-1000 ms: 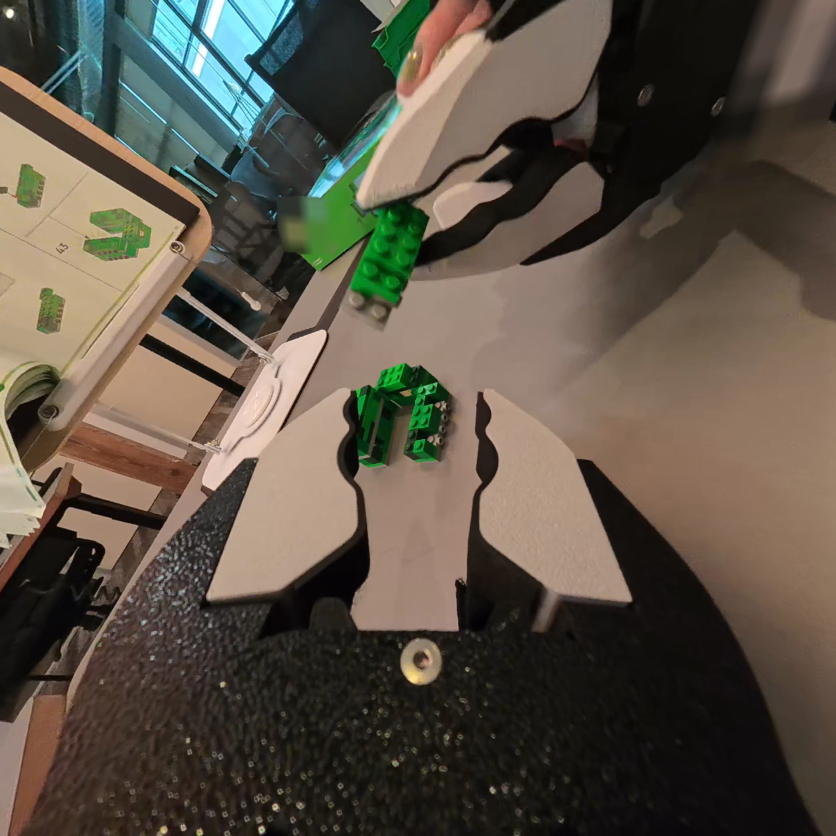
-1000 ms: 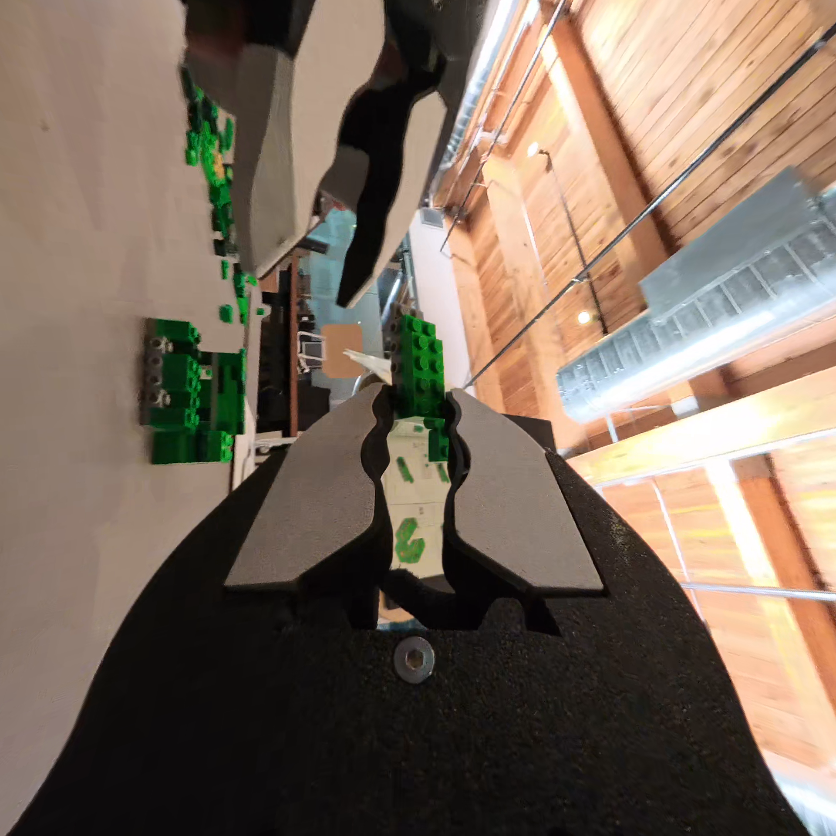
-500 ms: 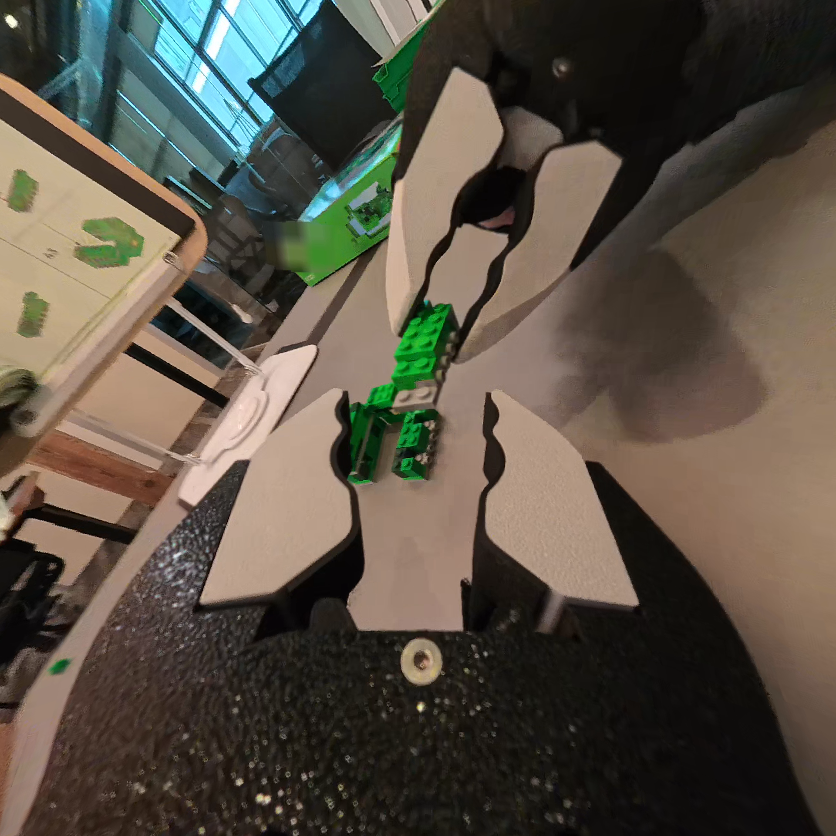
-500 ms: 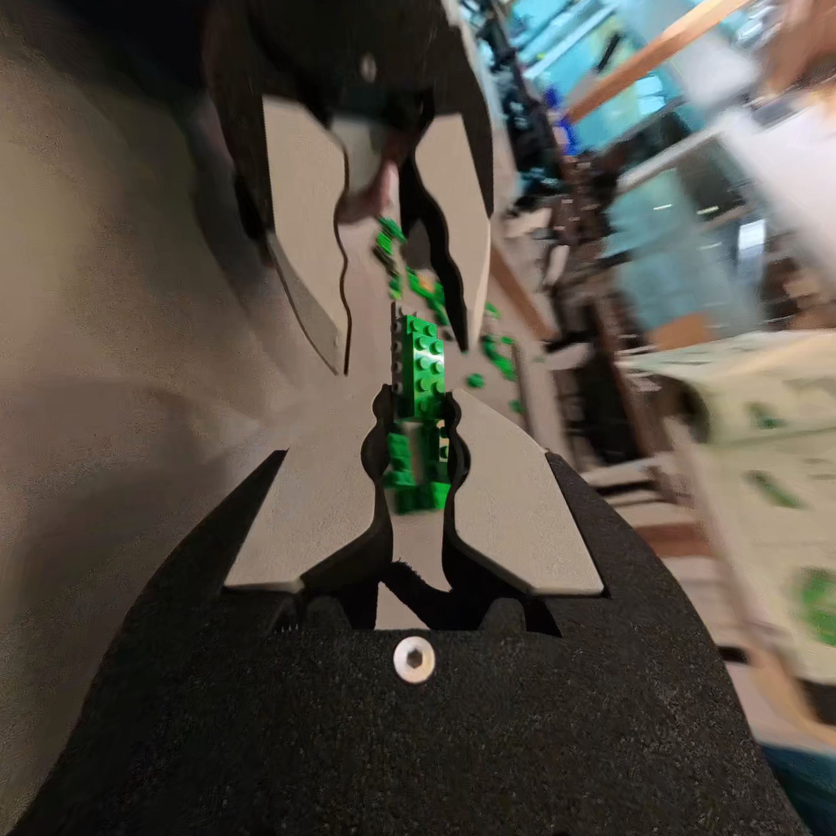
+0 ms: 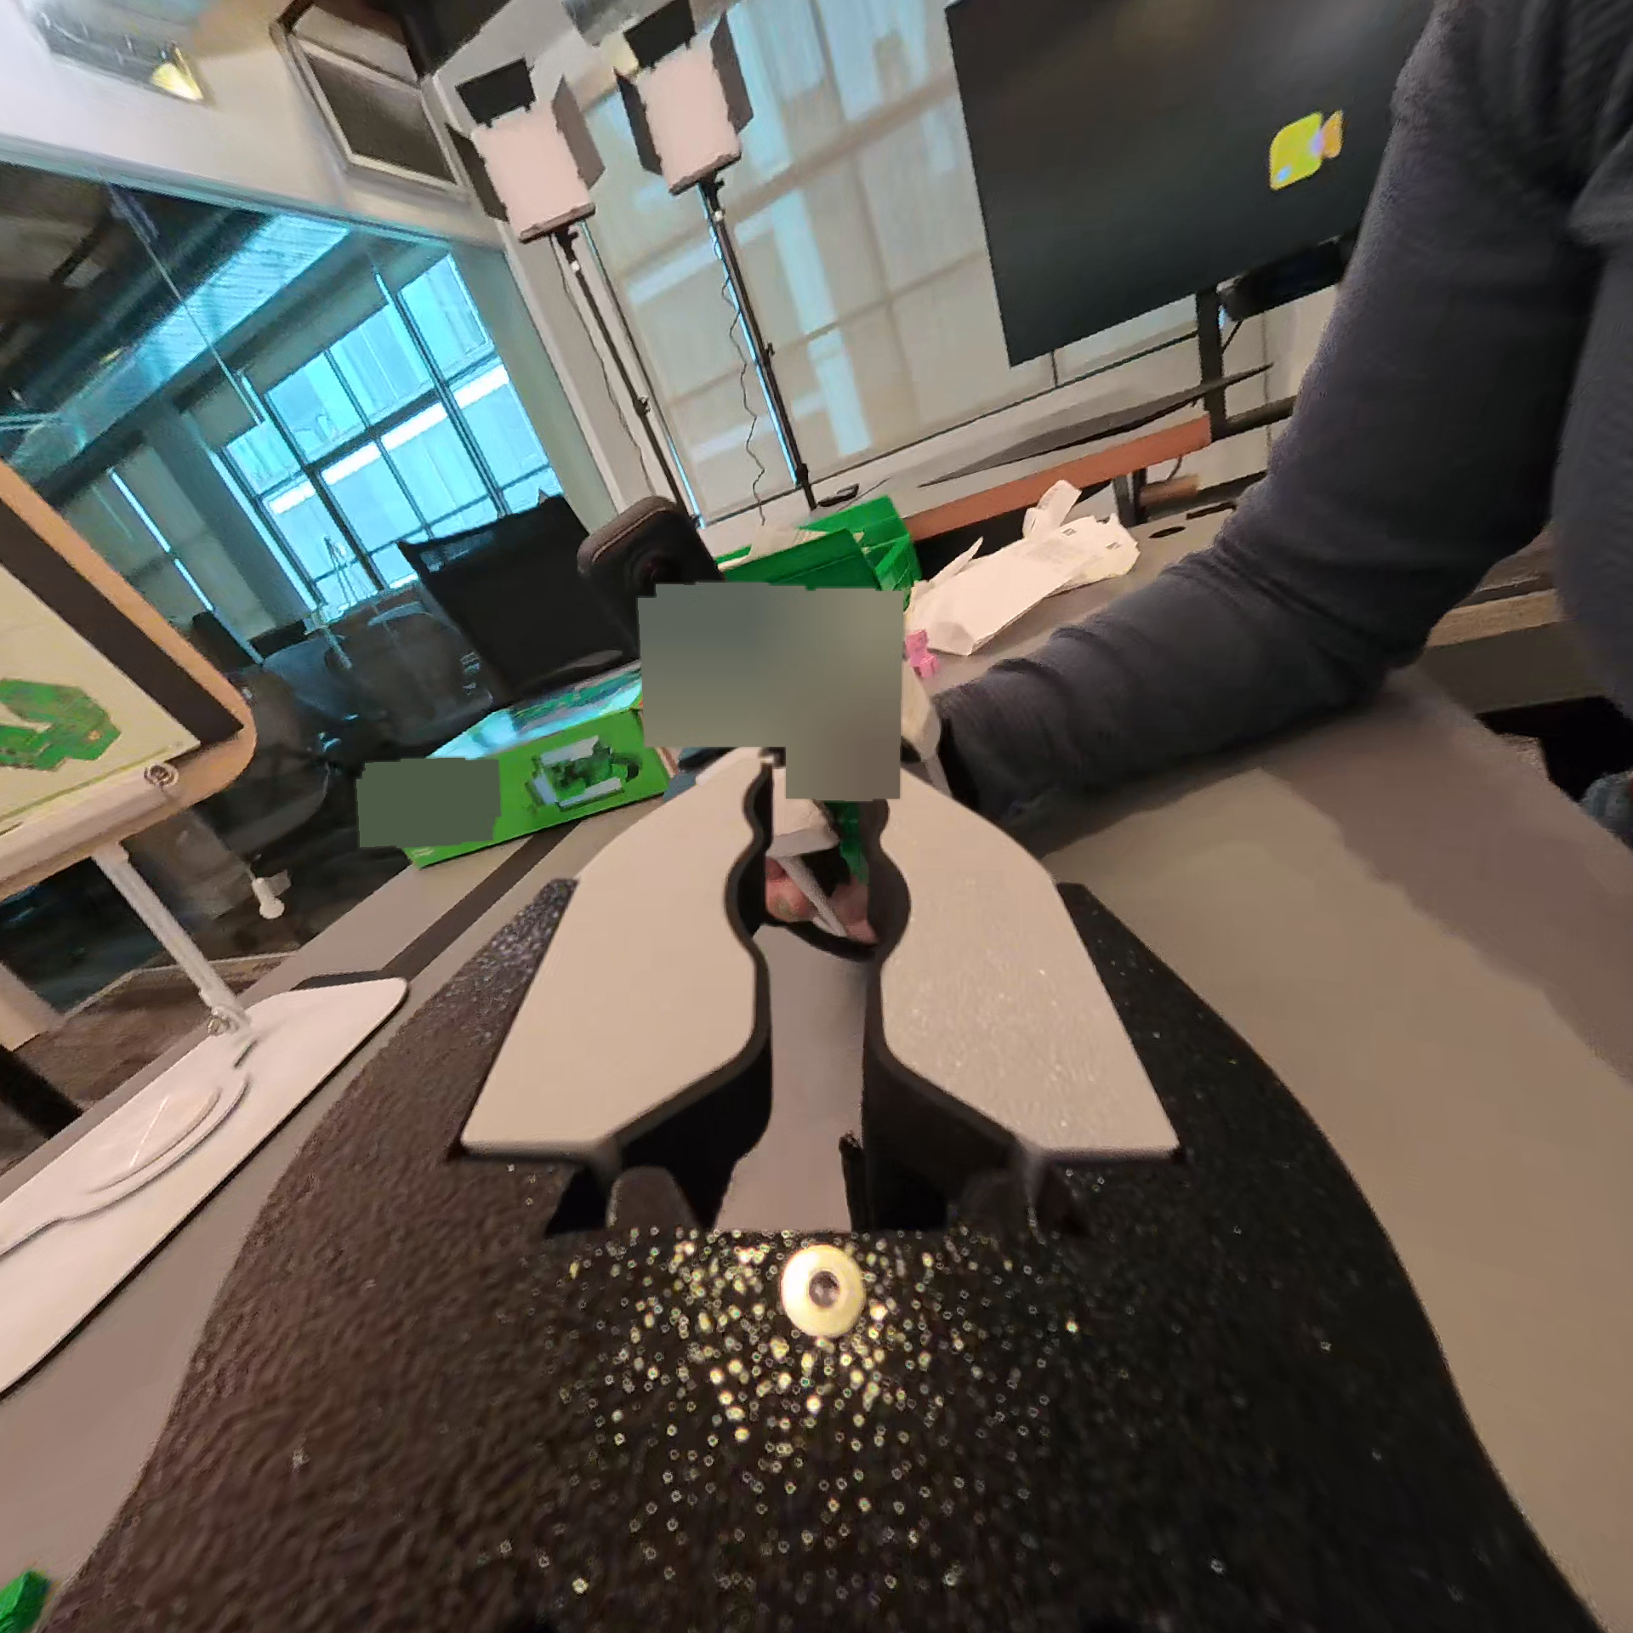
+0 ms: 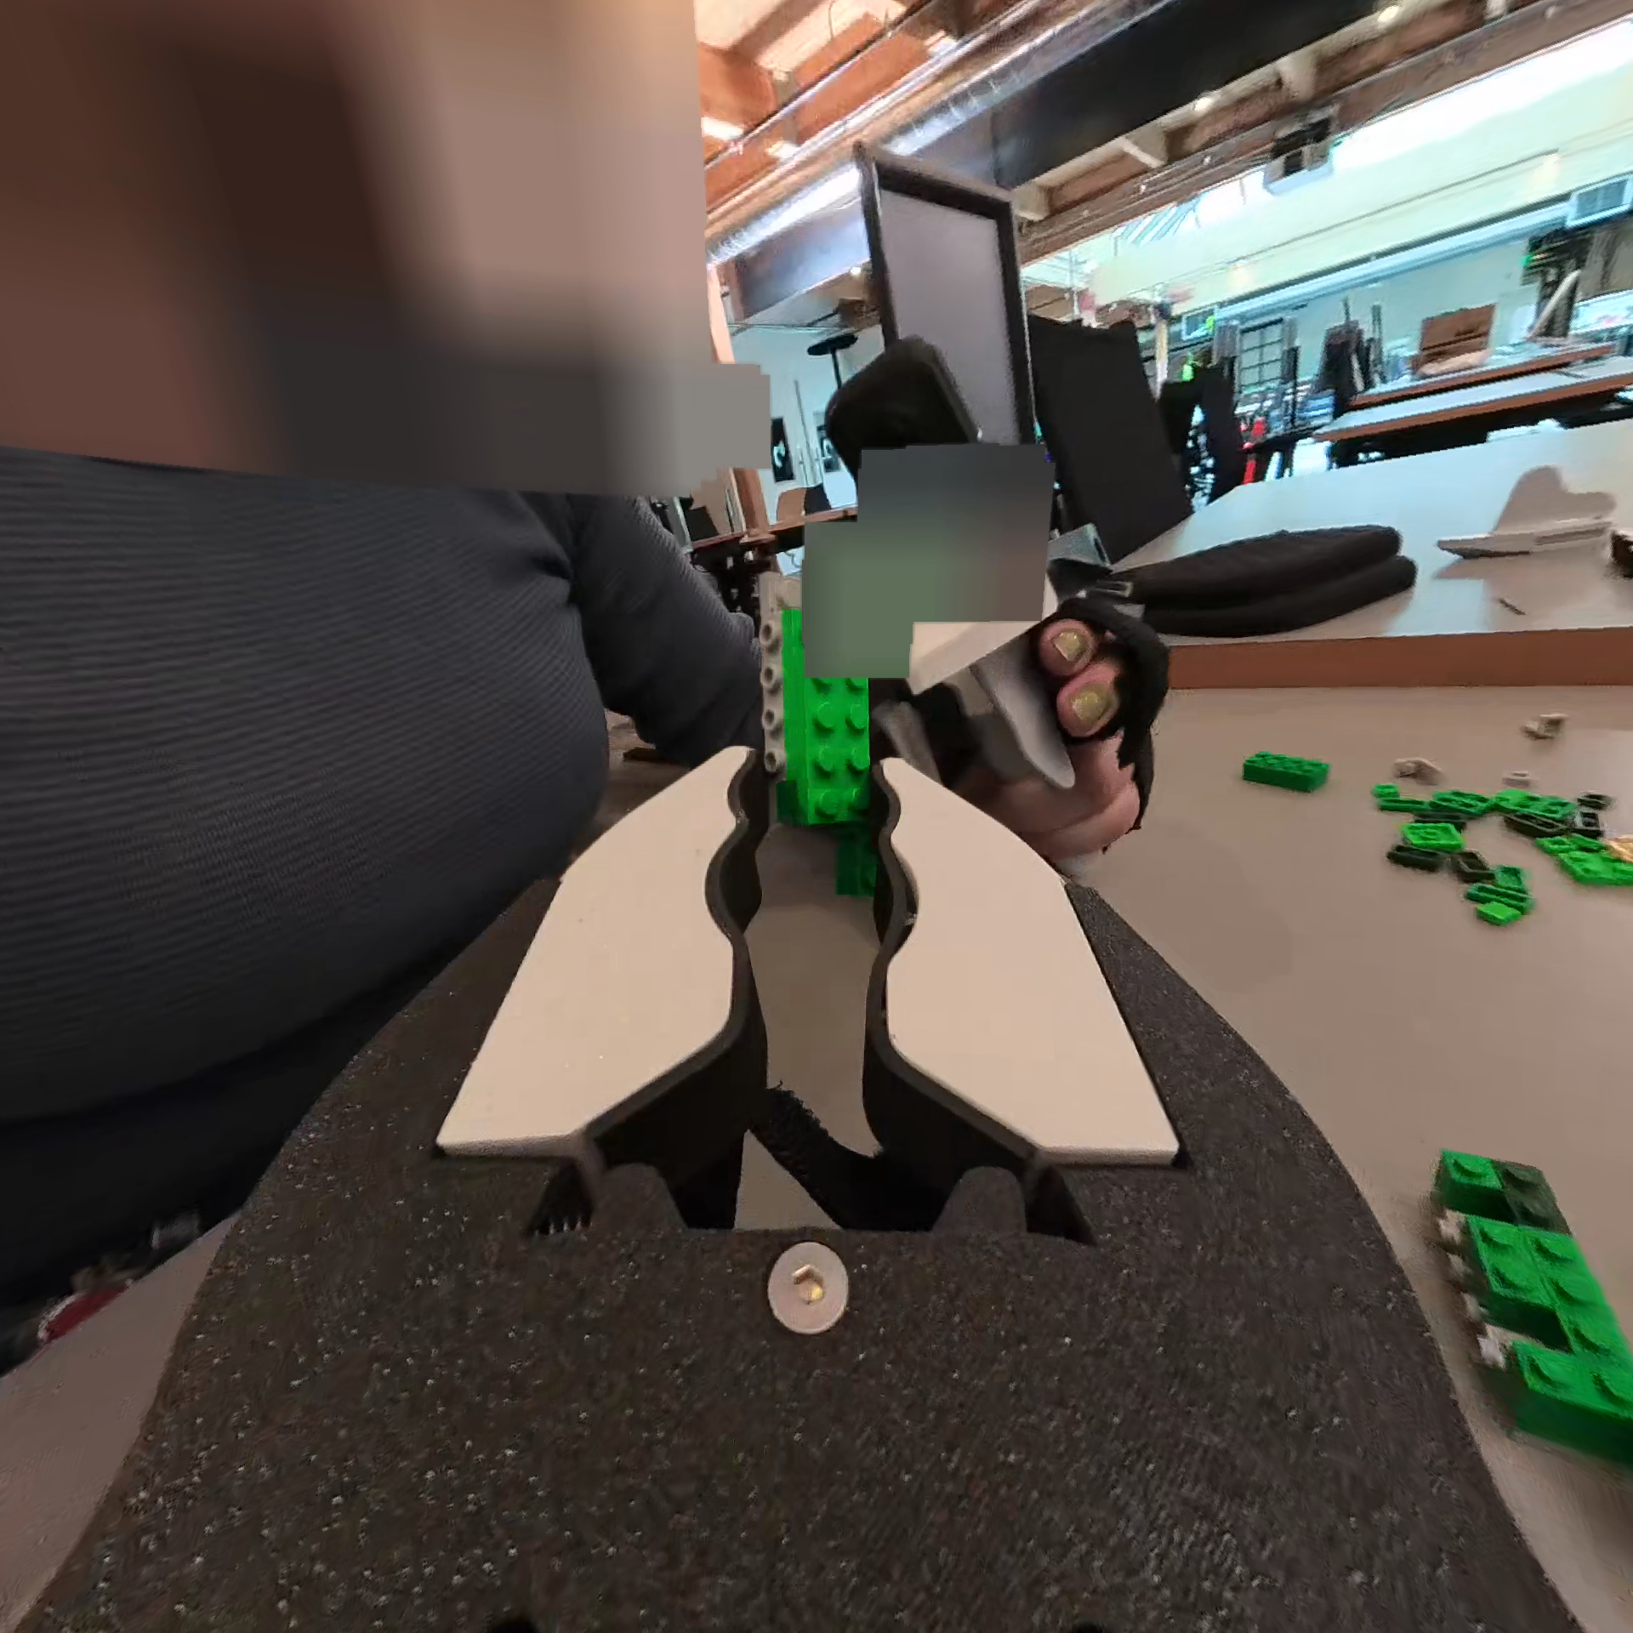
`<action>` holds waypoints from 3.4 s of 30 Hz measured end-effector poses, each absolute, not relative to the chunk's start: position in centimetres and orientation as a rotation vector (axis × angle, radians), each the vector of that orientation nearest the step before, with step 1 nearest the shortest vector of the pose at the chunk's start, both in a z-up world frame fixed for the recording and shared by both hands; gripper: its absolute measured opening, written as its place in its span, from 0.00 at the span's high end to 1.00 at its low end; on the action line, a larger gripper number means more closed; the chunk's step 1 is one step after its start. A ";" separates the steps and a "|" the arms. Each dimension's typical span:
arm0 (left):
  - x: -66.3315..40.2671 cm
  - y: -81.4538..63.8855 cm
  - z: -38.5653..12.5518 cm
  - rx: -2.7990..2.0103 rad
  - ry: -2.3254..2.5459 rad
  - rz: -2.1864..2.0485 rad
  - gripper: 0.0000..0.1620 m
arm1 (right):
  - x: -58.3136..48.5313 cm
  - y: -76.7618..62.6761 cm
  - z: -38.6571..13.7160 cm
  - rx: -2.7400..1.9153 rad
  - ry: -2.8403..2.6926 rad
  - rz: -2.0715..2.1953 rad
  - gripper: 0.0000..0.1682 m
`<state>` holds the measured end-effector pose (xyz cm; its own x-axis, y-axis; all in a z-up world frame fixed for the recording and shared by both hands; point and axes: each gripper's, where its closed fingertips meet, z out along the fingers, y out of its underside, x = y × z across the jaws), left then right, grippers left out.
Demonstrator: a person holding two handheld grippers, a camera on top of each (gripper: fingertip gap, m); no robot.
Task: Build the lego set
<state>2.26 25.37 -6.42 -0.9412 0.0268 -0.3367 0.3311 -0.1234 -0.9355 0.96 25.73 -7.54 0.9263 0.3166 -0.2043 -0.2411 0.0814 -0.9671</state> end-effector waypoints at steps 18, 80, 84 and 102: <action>4.8 25.3 -7.9 0.255 1.999 -2.038 0.90 | 4.5 25.8 -8.4 -1.559 0.080 0.043 0.68; 5.2 24.9 -10.5 0.362 2.070 -1.679 0.89 | 4.7 24.6 -9.1 -1.636 -0.099 -0.326 0.91; 5.5 24.9 -10.6 0.344 2.074 -1.659 0.90 | 4.5 24.7 -9.2 -1.642 -0.107 -0.324 0.91; 5.3 24.7 -10.7 0.329 2.120 -1.630 0.93 | 4.3 24.8 -9.1 -1.627 -0.114 -0.306 0.91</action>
